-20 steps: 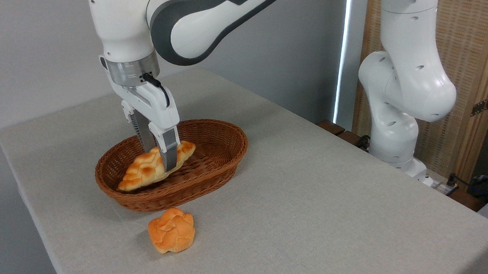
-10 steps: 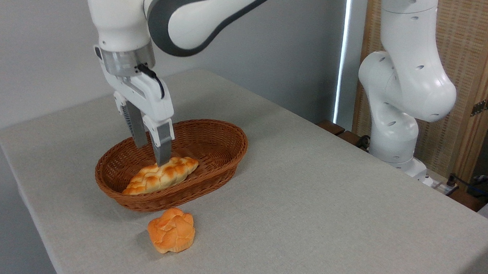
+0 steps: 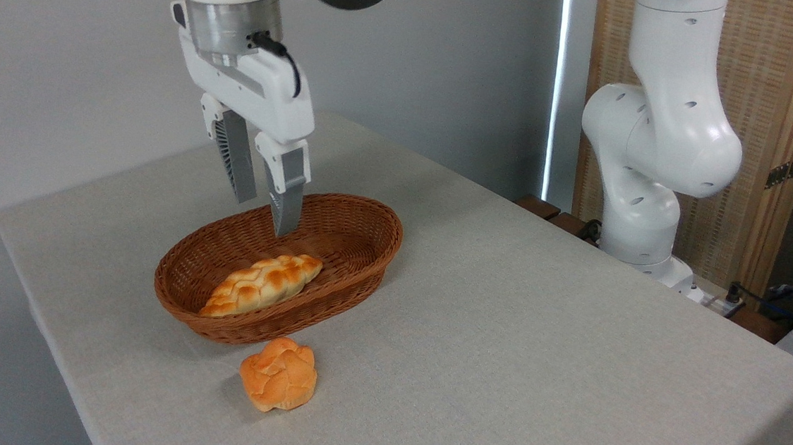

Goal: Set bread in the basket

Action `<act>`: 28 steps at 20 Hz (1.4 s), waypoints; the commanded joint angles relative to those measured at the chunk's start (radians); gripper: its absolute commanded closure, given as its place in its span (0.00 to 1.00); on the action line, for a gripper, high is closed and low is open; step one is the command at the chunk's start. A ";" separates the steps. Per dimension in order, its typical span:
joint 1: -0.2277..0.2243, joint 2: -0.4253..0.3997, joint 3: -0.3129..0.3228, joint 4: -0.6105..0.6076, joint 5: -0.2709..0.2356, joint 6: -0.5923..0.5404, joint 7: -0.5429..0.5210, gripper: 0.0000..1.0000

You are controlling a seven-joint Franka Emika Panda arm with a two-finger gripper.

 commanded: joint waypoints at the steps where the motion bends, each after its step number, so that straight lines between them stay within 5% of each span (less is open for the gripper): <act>1: 0.005 -0.048 0.033 -0.035 -0.002 -0.012 0.018 0.00; 3: 0.054 -0.083 0.033 -0.057 -0.002 -0.012 0.019 0.00; 7: 0.082 -0.102 0.033 -0.057 -0.002 -0.021 0.015 0.00; 15: 0.086 -0.030 0.036 0.125 0.000 -0.217 0.013 0.00; 20: 0.083 -0.022 0.060 0.133 0.004 -0.215 0.021 0.00; 28: 0.079 -0.016 0.050 0.133 0.085 -0.221 0.022 0.00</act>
